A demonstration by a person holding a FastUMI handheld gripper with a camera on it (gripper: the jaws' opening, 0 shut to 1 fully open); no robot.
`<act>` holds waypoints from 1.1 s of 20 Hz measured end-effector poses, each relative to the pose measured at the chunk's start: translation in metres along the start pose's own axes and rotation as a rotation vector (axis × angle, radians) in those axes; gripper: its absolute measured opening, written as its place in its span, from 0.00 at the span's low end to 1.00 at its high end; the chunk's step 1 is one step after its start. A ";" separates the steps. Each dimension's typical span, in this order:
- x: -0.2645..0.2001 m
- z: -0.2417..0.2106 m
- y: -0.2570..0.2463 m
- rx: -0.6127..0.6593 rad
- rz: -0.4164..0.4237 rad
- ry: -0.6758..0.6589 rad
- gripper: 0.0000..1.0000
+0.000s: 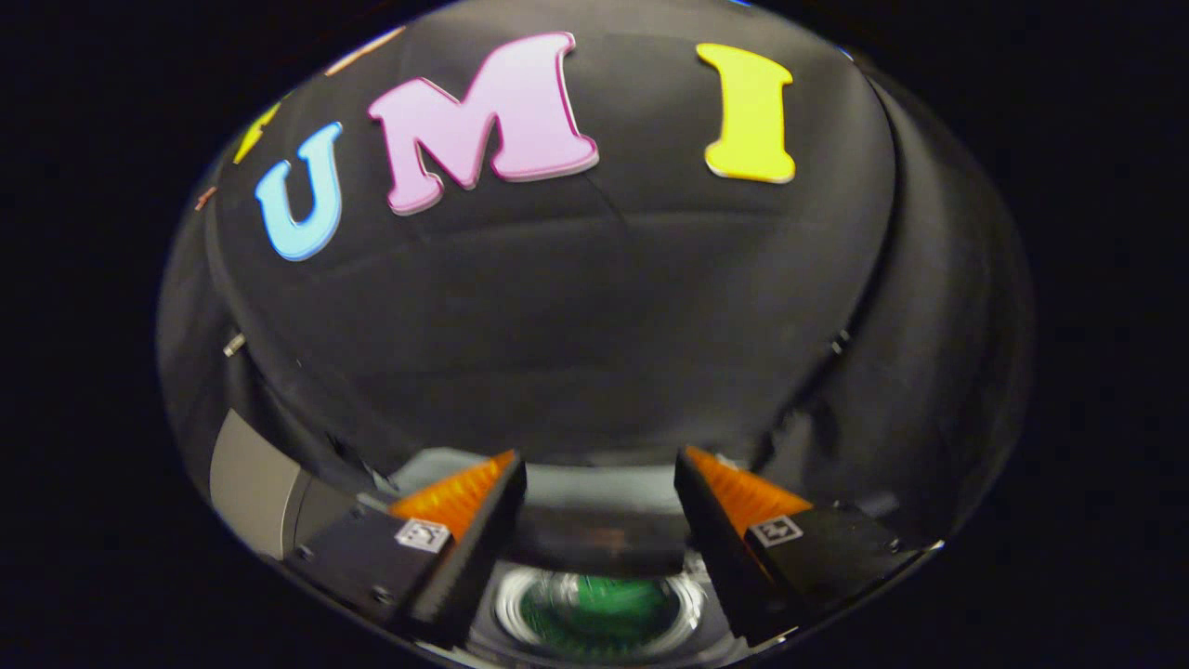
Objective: Put the clothes into the washing machine and then close the washing machine lid.
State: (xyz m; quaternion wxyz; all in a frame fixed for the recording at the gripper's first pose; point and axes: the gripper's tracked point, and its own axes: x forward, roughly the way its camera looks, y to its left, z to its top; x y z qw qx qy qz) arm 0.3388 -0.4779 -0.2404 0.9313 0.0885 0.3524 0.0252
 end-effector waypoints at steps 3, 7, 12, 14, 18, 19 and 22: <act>0.000 -0.004 -0.002 -0.022 0.012 -0.063 1.00; -0.031 -0.005 0.006 -0.027 0.017 -0.107 1.00; -0.037 -0.015 0.008 -0.035 0.021 -0.085 1.00; -0.055 -0.027 0.011 -0.035 0.022 -0.072 1.00; -0.065 -0.034 0.009 -0.028 0.015 -0.064 1.00; -0.068 -0.036 0.009 -0.029 0.014 -0.066 1.00; -0.074 -0.040 0.010 -0.039 0.017 -0.084 1.00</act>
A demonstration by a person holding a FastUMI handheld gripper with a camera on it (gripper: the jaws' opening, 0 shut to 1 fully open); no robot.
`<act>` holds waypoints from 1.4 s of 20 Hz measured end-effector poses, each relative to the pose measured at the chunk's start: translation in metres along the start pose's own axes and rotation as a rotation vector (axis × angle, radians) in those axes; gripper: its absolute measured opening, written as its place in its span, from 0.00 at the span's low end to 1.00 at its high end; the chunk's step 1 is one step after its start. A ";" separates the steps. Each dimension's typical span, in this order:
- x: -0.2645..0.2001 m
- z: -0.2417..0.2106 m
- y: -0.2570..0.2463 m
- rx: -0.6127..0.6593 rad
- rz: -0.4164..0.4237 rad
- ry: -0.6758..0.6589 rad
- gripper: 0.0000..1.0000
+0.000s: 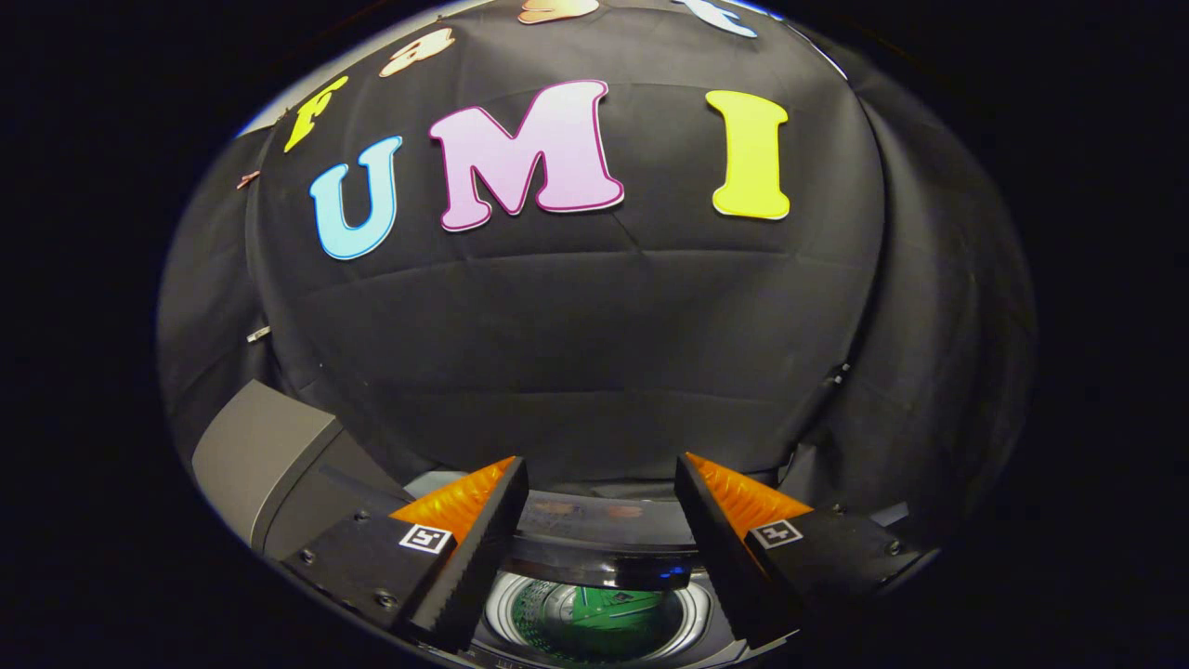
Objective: Put the clothes into the washing machine and then close the washing machine lid.
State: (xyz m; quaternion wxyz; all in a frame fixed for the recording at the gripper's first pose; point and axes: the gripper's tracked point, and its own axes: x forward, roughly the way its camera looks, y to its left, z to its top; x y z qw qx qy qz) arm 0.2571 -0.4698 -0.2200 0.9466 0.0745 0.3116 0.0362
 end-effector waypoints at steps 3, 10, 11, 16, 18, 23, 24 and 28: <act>-0.010 -0.008 -0.001 0.004 -0.009 0.005 1.00; -0.025 -0.024 0.000 0.004 -0.039 0.003 1.00; -0.028 -0.027 0.000 0.009 -0.047 0.008 1.00; -0.042 -0.066 -0.003 0.008 -0.101 0.098 1.00; -0.048 -0.082 0.004 0.018 -0.104 0.104 0.99; -0.076 -0.079 0.036 -0.008 -0.122 0.048 0.98; -0.084 -0.071 0.048 -0.026 -0.110 0.021 0.98; -0.129 0.001 0.110 -0.090 -0.054 -0.189 0.98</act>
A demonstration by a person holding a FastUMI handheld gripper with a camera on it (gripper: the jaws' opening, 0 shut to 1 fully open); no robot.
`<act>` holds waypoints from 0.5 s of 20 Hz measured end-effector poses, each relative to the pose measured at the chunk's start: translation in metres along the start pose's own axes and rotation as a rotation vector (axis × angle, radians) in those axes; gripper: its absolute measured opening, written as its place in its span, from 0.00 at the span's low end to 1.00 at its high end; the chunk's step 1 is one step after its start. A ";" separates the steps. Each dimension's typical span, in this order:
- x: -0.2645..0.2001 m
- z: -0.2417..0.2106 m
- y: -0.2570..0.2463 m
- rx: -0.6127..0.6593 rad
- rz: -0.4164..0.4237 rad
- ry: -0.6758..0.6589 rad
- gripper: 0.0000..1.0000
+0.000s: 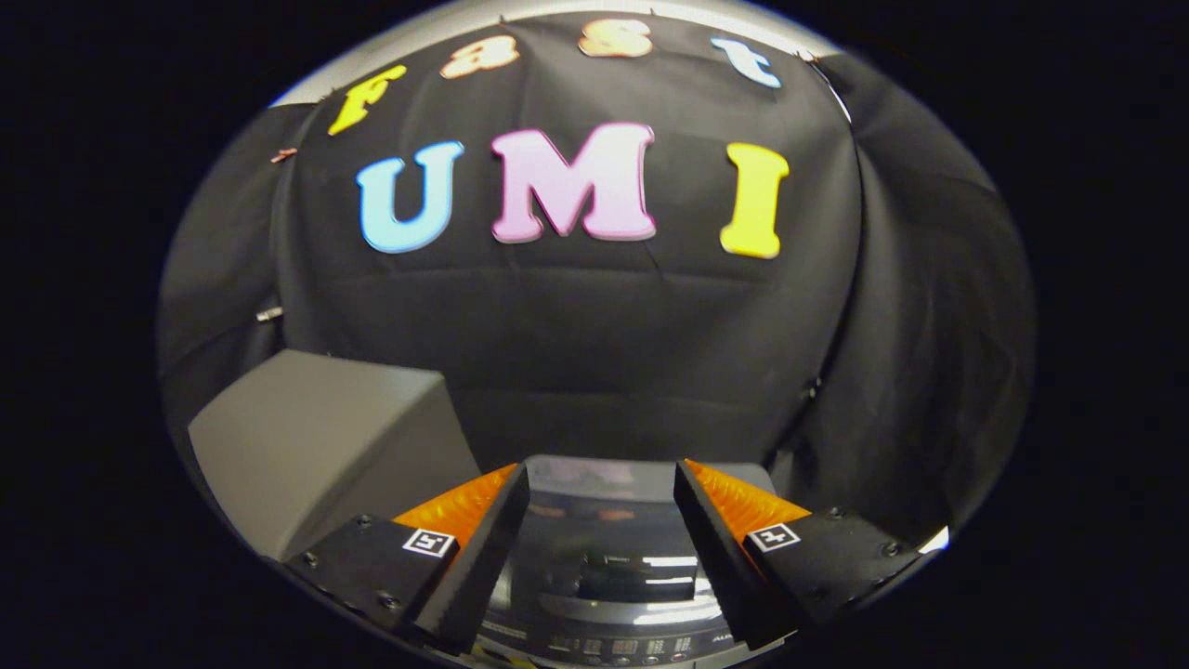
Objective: Put the clothes into the washing machine and then close the washing machine lid.
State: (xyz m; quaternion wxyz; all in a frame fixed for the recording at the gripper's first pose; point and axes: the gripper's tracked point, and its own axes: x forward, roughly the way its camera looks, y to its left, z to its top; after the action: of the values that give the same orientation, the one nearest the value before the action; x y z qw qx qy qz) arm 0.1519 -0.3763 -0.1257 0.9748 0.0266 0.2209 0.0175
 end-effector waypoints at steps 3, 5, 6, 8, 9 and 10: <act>-0.026 0.068 0.031 -0.014 0.008 -0.183 0.98; -0.047 0.102 0.050 -0.004 0.008 -0.289 0.99; -0.055 0.109 0.057 0.001 0.006 -0.318 0.99; -0.057 0.112 0.073 0.006 0.001 -0.338 0.99; -0.056 0.109 0.081 0.002 -0.009 -0.335 0.99; -0.056 0.104 0.084 -0.008 -0.017 -0.329 0.99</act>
State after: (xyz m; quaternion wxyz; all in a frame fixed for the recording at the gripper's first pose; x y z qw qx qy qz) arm 0.1445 -0.2998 -0.0029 0.9980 0.0231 0.0586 0.0056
